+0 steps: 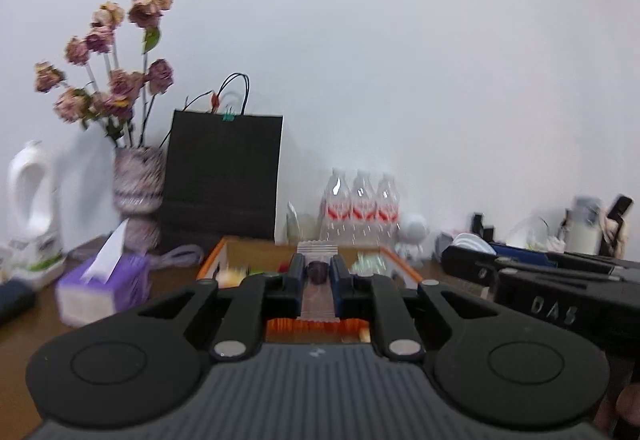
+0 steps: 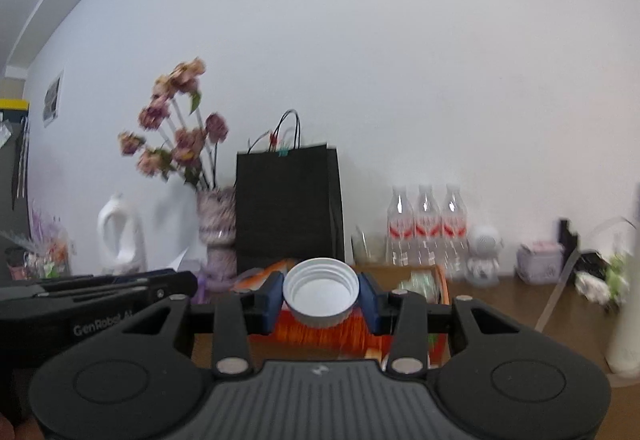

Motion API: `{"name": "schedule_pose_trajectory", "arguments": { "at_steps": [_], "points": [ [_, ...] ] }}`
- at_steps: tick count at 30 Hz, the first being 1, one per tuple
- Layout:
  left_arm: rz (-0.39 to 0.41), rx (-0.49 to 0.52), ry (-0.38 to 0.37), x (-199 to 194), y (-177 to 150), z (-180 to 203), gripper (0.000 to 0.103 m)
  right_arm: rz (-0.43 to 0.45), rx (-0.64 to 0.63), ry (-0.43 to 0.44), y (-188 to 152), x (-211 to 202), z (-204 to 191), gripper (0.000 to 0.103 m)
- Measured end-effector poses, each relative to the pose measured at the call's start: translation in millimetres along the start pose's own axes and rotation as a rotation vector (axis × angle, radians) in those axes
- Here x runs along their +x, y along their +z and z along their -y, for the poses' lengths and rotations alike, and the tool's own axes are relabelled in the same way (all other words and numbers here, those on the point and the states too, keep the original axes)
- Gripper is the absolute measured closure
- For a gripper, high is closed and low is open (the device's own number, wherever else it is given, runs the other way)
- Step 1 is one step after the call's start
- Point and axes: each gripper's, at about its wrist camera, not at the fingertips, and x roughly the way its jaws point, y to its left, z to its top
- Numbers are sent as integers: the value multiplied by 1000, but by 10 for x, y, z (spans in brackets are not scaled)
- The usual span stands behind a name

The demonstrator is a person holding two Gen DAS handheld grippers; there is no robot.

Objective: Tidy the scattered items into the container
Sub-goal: 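Open both tools to drop the cap and wrapper into the box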

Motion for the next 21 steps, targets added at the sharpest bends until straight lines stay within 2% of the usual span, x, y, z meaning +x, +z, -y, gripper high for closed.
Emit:
{"name": "schedule_pose_trajectory", "arguments": {
  "at_steps": [3,6,7,9,11,13,15,21],
  "points": [
    [3,14,-4,719,300,-154,89,-10,40,10,345,578,262,64],
    [-106,-9,6,1566,517,-301,89,-120,96,29,707,1305,613,64],
    [-180,1,-10,1906,554,-341,89,-190,102,18,787,1561,716,64],
    [-301,19,-8,2435,538,-394,89,-385,153,0,868,2159,977,64],
    [-419,37,-6,2910,453,-461,89,-579,182,2,815,2683,1186,64],
    [-513,38,10,3272,325,-549,89,-710,152,-26,702,3070,1313,64],
    [-602,48,-15,3526,192,-605,89,-811,99,-65,553,3353,1357,64],
    [-728,54,11,3912,-150,-603,88,-1005,-32,-150,41,3906,1284,64]
  ]
}}
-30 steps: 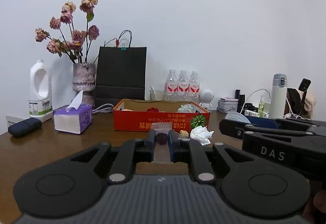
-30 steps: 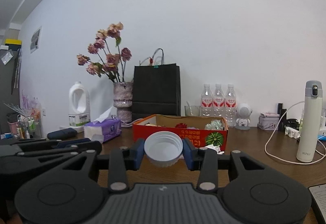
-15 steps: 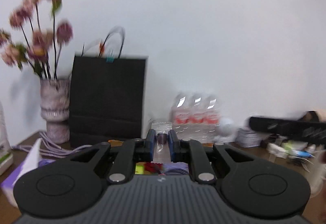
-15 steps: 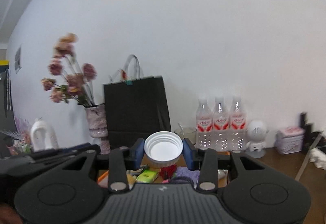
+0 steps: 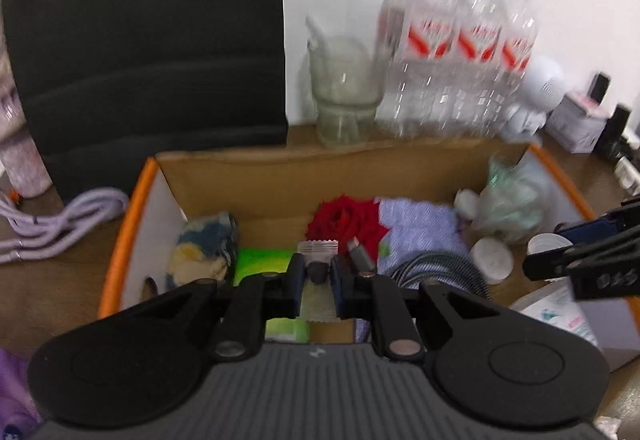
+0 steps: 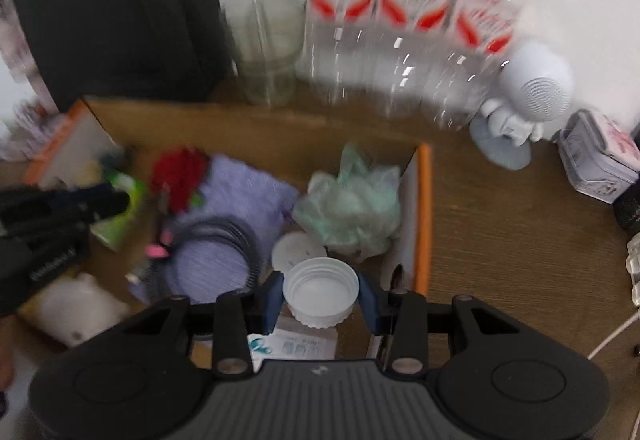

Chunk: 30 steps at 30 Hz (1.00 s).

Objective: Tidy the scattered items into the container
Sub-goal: 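Open both tools to drop the cap and wrapper into the box, then move both tools back toward the remaining wrappers on the desk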

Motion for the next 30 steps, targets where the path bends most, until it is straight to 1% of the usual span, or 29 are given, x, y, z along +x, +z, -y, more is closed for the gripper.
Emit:
{"name": "schedule_pose_trajectory", "arguments": {
  "at_steps": [1,2,3,4,5,7,9,11,13,15,17,18,19,20,21,22,23,24,26,28,30],
  "points": [
    [-29,-12,-3,43,4,-3,88,-18,-17,-34,32,94,-41,64],
    [-37,-23,-11,53,10,-10,83,-23,-31,-70,54,157,-71,64],
    [-41,-33,-21,50,13,-21,75,-20,-40,-89,77,188,-92,63],
    [-54,-38,-26,56,16,-30,55,-27,-34,-91,98,198,-93,59],
    [-61,-42,-32,59,35,-29,52,-32,-19,-78,125,195,-91,47],
    [-56,-46,-43,21,57,-33,53,-20,15,-41,181,123,-68,36],
    [-50,-55,-40,-71,91,-46,50,1,38,-26,204,-16,-50,36],
    [-39,-61,-35,-198,143,-67,42,15,54,-12,227,-144,-34,36],
    [-40,-58,-24,-325,182,-75,37,20,70,16,218,-270,-12,36],
    [-50,-66,-18,-429,202,-87,35,29,81,29,176,-412,-15,35],
    [-39,-81,-8,-543,181,-95,31,53,89,32,114,-533,-3,33],
    [-16,-79,8,-619,144,-87,31,76,98,40,67,-595,1,33],
    [36,-75,46,-723,70,-63,30,126,112,56,-9,-683,7,33],
    [125,-69,88,-846,-46,-23,27,203,127,69,-117,-784,3,33],
    [223,-67,111,-955,-179,11,25,281,136,75,-232,-860,-16,33],
    [333,-67,120,-1058,-333,46,21,372,139,79,-381,-940,-46,33],
    [414,-65,127,-1138,-472,79,21,445,136,86,-519,-986,-73,33],
    [455,-59,131,-1191,-573,112,21,498,130,96,-641,-1021,-108,33],
    [479,-53,136,-1276,-682,157,21,575,119,102,-853,-1075,-182,33],
    [494,-51,140,-1375,-758,192,20,621,122,76,-1024,-1147,-246,33],
    [525,-61,141,-1503,-866,209,18,659,137,48,-1207,-1221,-311,30]
  ]
}}
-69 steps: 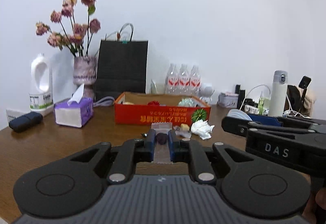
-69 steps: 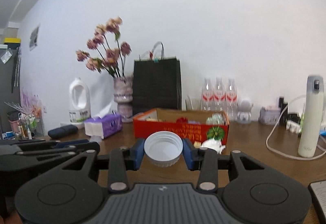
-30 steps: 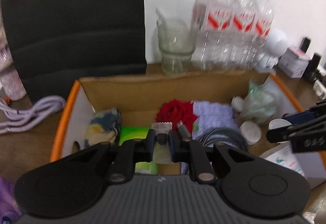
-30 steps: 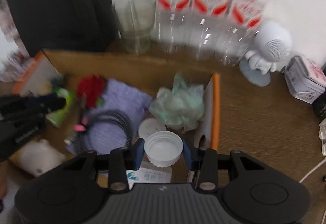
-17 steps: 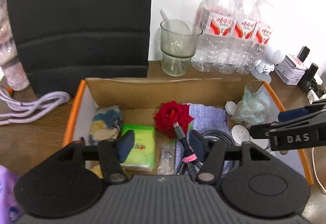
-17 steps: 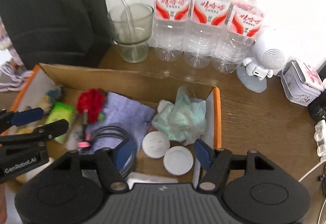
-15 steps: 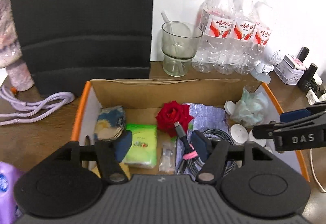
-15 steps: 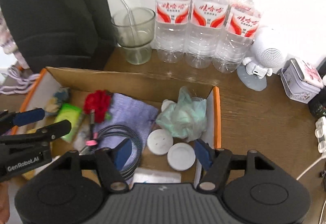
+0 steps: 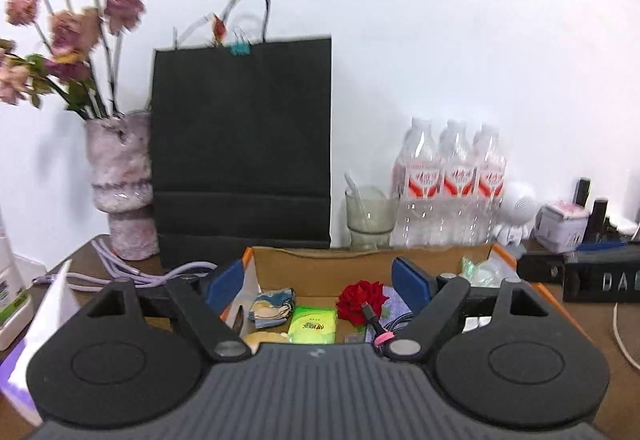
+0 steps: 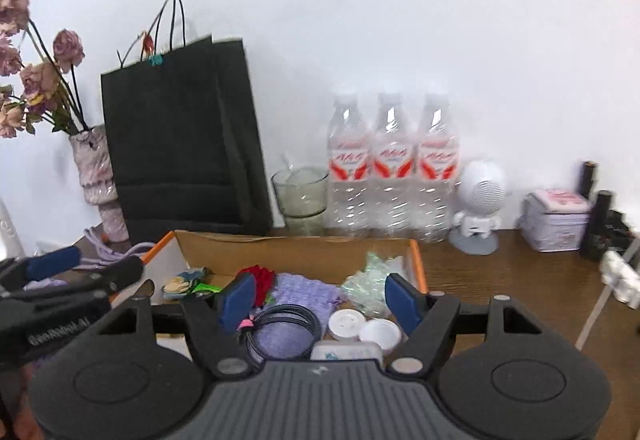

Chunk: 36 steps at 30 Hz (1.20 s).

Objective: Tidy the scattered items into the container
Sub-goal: 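Move both tools back toward the remaining wrappers on the desk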

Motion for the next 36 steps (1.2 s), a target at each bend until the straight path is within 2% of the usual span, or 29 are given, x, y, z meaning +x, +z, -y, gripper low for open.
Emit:
{"name": "schedule_pose_trajectory", "arguments": {
  "at_steps": [4,5,7,8,10,16,21,26,30,33,36],
  "points": [
    [17,-8,-6,-422,-99,23,15,64,5,-18,-263,-402,-98,29],
    [24,-11,-11,-575,-156,17,11,78,4,-23,-348,-545,-126,29],
    [31,3,-22,-924,-329,23,3,102,-3,-13,-566,-885,-162,25],
    [28,21,-28,-1102,-435,36,3,118,2,-8,-706,-1073,-173,19],
    [8,45,-16,-1478,-693,72,3,136,1,14,-1019,-1425,-192,16],
    [18,95,-59,-2529,-1360,124,0,96,-47,17,-1872,-2284,-257,16],
    [2,55,-122,-3015,-1610,72,0,106,-65,39,-2270,-2740,-320,16],
    [-11,40,-106,-3163,-1726,24,0,108,-91,88,-2367,-2856,-397,17],
    [-61,27,-112,-3047,-1769,28,1,88,-93,114,-2367,-2787,-428,22],
    [-99,25,-135,-2928,-1775,22,8,53,-82,137,-2343,-2686,-379,27],
    [-130,-4,-163,-2710,-1662,-50,23,17,-104,153,-2198,-2493,-349,37]
  ]
}}
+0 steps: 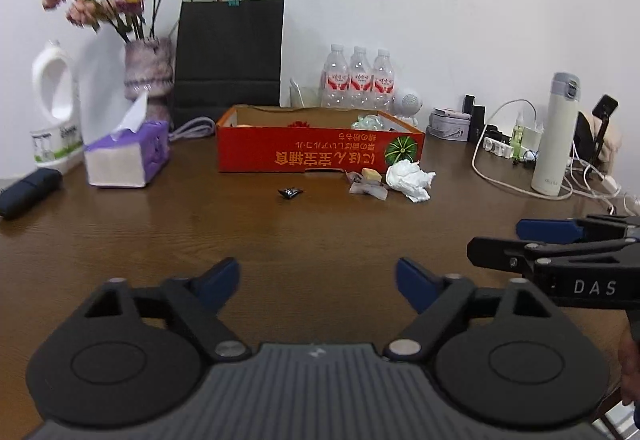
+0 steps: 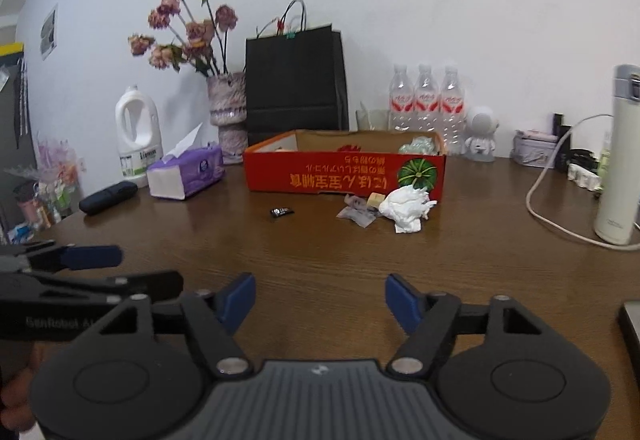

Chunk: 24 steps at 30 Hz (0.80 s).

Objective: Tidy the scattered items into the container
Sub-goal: 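Move both tools back toward the remaining wrappers on the desk, then grasp a clear wrapper piece with the right tool while the left tool grasps the black wrapper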

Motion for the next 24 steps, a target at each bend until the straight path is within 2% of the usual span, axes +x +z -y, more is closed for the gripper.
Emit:
{"name": "schedule_pose_trajectory", "arguments": {
  "at_steps": [2,5,8,12,14,19,24],
  "points": [
    [-36,-9,-14,222,165,-100,38,-16,-42,-5,152,189,37,49],
    [-76,22,-28,653,444,-250,55,-49,-102,14,396,551,108,56],
    [-120,65,-79,1141,665,-372,55,-77,-135,31,604,1011,172,59],
    [-157,120,-109,1683,818,-410,55,-160,-94,52,753,1660,309,62],
    [-174,123,-152,1876,857,-443,55,-189,-87,69,778,1882,338,66],
    [-208,132,-193,2125,832,-451,55,-221,-117,70,786,2169,349,67],
    [-232,133,-194,2177,805,-462,68,-249,-97,97,733,2214,387,67]
  ]
}}
